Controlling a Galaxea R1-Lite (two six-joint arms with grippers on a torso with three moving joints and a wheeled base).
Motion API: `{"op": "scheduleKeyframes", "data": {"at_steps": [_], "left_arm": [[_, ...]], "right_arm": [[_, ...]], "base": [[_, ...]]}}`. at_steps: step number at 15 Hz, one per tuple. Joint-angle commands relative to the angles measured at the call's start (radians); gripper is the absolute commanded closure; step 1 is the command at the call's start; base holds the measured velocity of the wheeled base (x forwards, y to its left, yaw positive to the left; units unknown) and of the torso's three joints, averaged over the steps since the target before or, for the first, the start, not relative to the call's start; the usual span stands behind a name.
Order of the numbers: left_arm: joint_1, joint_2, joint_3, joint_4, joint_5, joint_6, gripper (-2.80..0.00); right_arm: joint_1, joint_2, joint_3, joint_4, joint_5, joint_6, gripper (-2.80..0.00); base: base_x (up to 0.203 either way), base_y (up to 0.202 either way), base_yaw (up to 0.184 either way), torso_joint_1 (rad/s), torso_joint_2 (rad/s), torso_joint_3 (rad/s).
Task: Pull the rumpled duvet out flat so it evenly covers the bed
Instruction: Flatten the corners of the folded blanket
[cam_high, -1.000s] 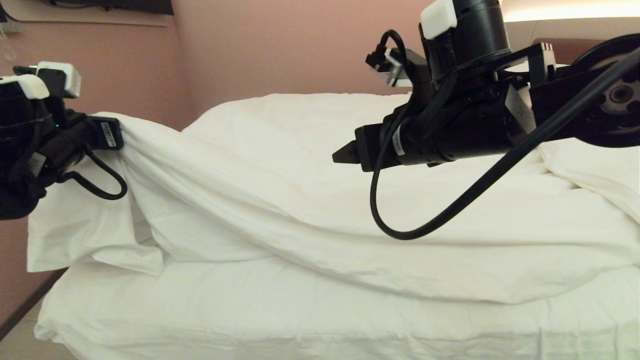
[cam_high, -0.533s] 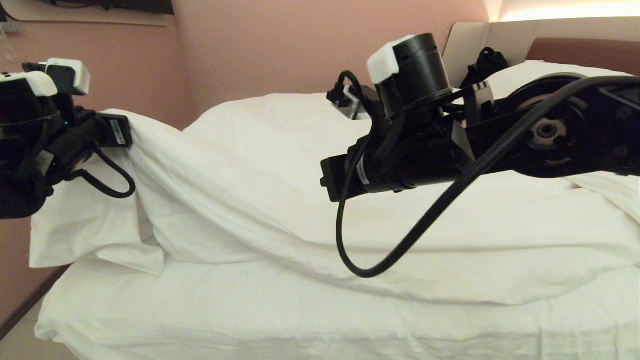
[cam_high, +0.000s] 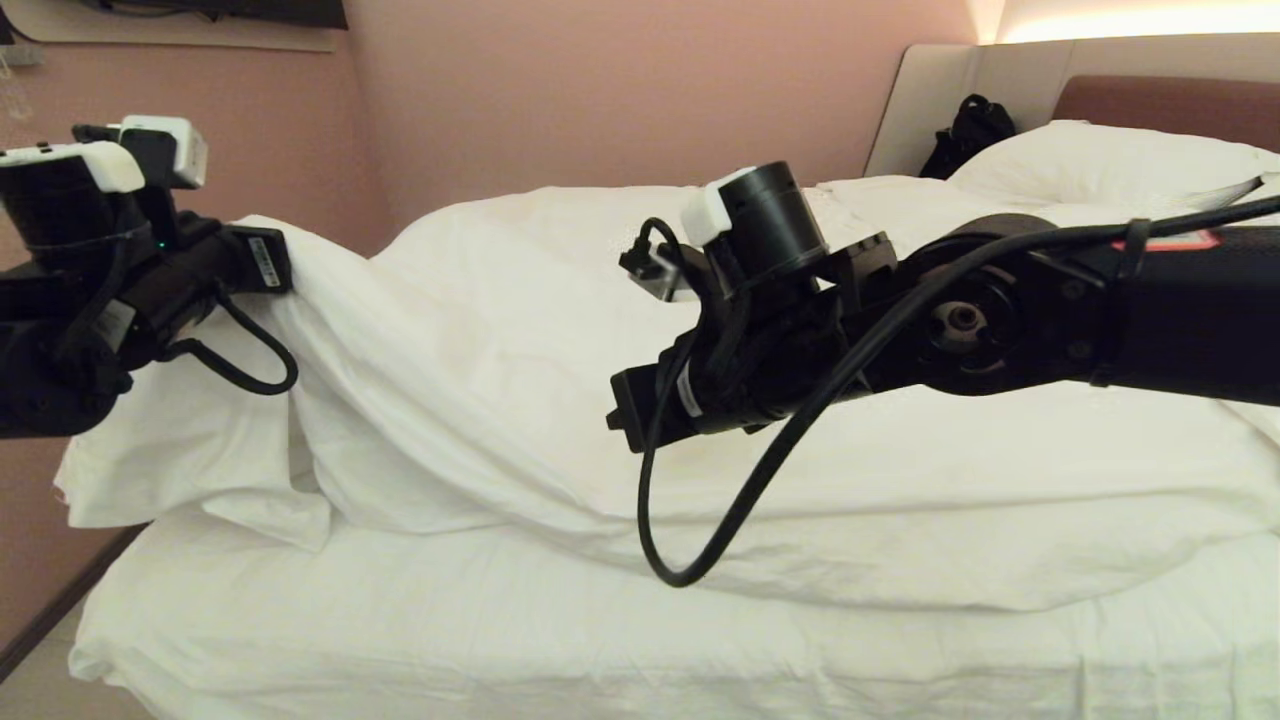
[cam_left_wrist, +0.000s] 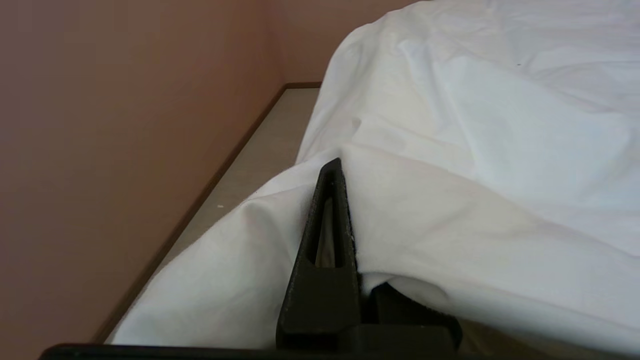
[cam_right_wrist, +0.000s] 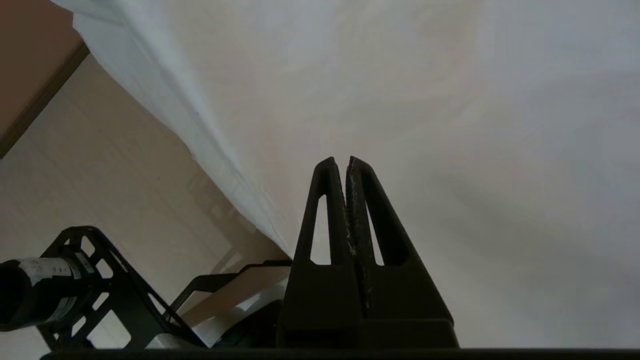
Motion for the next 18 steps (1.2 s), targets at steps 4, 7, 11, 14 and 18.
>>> {"op": "scheduleKeyframes", "data": {"at_steps": [4, 7, 11, 14, 18], "left_arm": [[-0.032, -0.003, 0.001, -0.004, 0.001, -0.023, 0.00], [-0.038, -0.003, 0.001, -0.004, 0.001, -0.047, 0.00], [-0.051, -0.003, 0.009, -0.003, 0.003, -0.040, -2.80], [-0.062, -0.016, 0.011, 0.009, 0.004, -0.043, -2.80], [-0.064, -0.069, 0.069, 0.011, -0.004, -0.044, -2.80]], "right_arm": [[-0.002, 0.057, 0.000, -0.007, 0.069, 0.018, 0.00], [-0.017, 0.072, 0.009, -0.068, 0.069, 0.052, 0.00], [-0.020, 0.066, 0.009, -0.072, 0.068, 0.054, 0.00], [-0.022, 0.061, 0.013, -0.070, 0.069, 0.055, 0.00], [-0.022, 0.080, 0.019, -0.073, 0.069, 0.059, 0.00]], "base": [[0.000, 0.000, 0.000, 0.000, 0.00, 0.000], [0.000, 0.000, 0.000, 0.000, 0.00, 0.000], [0.000, 0.000, 0.000, 0.000, 0.00, 0.000], [0.000, 0.000, 0.000, 0.000, 0.00, 0.000], [0.000, 0.000, 0.000, 0.000, 0.00, 0.000]]}}
